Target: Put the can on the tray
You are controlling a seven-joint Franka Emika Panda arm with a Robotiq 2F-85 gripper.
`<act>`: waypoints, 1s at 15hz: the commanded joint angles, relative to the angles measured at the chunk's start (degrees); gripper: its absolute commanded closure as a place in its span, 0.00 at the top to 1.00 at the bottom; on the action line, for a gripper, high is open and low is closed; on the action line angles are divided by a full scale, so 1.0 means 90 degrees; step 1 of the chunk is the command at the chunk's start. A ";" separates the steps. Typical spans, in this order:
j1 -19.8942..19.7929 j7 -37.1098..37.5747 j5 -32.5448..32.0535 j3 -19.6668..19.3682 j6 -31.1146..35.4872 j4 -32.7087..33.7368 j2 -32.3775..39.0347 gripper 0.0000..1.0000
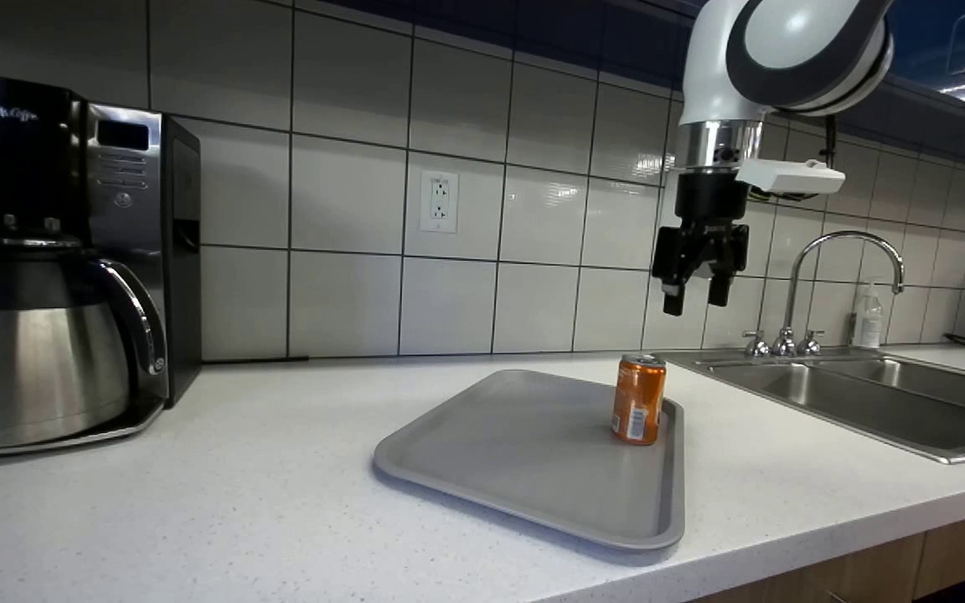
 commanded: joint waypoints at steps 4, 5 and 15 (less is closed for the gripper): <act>-0.0394 -0.0146 0.0294 -0.0016 0.0080 -0.0754 -0.0833 1.00; -0.0441 -0.0112 0.0315 -0.0029 0.0060 -0.0752 -0.0828 1.00; -0.0713 0.0009 0.0435 -0.0160 -0.0124 -0.0544 -0.0381 1.00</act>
